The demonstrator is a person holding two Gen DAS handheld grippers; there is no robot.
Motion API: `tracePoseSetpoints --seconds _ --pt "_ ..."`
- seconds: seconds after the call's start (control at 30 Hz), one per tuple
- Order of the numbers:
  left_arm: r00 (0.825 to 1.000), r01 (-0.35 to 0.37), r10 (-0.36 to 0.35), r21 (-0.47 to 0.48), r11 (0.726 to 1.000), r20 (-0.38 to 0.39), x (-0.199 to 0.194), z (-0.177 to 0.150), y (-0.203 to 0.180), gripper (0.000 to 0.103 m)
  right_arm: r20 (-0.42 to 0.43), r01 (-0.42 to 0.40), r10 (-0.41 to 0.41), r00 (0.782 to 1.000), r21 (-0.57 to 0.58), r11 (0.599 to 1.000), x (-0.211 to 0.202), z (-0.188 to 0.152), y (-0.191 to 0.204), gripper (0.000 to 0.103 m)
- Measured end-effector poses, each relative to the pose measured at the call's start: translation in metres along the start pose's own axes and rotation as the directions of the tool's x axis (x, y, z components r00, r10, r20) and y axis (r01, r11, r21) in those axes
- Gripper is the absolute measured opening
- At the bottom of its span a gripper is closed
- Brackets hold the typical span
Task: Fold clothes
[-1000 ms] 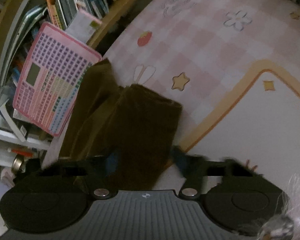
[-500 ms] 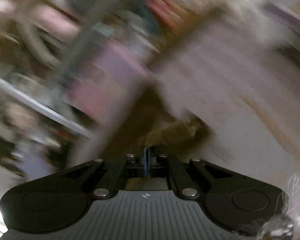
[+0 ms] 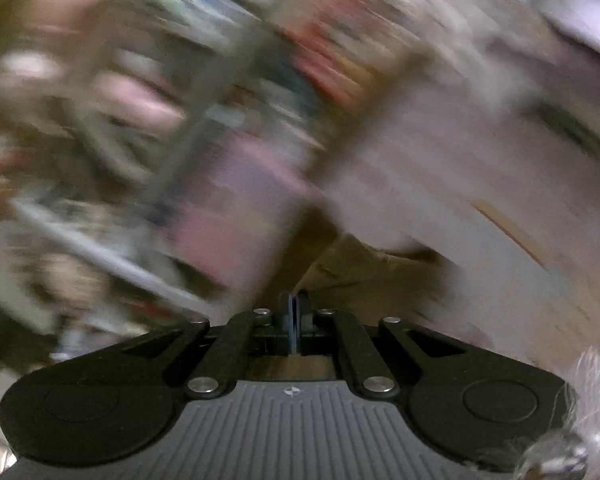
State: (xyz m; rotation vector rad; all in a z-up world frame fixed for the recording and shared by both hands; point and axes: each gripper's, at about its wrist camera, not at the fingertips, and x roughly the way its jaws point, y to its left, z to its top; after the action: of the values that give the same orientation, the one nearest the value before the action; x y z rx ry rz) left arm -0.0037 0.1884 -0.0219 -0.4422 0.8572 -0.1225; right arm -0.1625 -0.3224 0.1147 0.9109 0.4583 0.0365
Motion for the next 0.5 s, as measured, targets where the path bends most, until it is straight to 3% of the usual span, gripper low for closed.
tracePoseSetpoints --seconds 0.1,0.2,0.33,0.43,0.5 --pt "1.0 0.006 -0.006 0.0 1.0 0.0 -0.002 0.0 0.001 0.02 0.021 0.043 -0.042 0.999 -0.079 0.996 -0.01 -0.006 0.006 0.002" --pt "1.0 0.021 -0.021 -0.01 1.0 0.004 -0.005 -0.001 0.005 0.02 -0.033 0.169 -0.168 0.985 0.031 0.985 -0.009 -0.027 -0.03 0.002" --pt "1.0 0.008 -0.008 -0.02 1.0 0.018 -0.013 0.0 0.009 0.02 -0.124 0.337 -0.319 0.939 0.165 0.927 -0.007 -0.054 -0.077 0.002" --pt "0.999 -0.011 0.013 -0.038 0.999 0.039 -0.022 0.003 0.013 0.029 -0.197 0.449 -0.409 0.891 0.245 0.859 -0.006 -0.073 -0.109 0.002" --pt "0.999 -0.022 0.024 -0.045 0.999 0.047 -0.025 0.006 0.016 0.03 -0.133 0.382 -0.361 0.923 0.19 0.905 -0.008 -0.058 -0.087 0.002"
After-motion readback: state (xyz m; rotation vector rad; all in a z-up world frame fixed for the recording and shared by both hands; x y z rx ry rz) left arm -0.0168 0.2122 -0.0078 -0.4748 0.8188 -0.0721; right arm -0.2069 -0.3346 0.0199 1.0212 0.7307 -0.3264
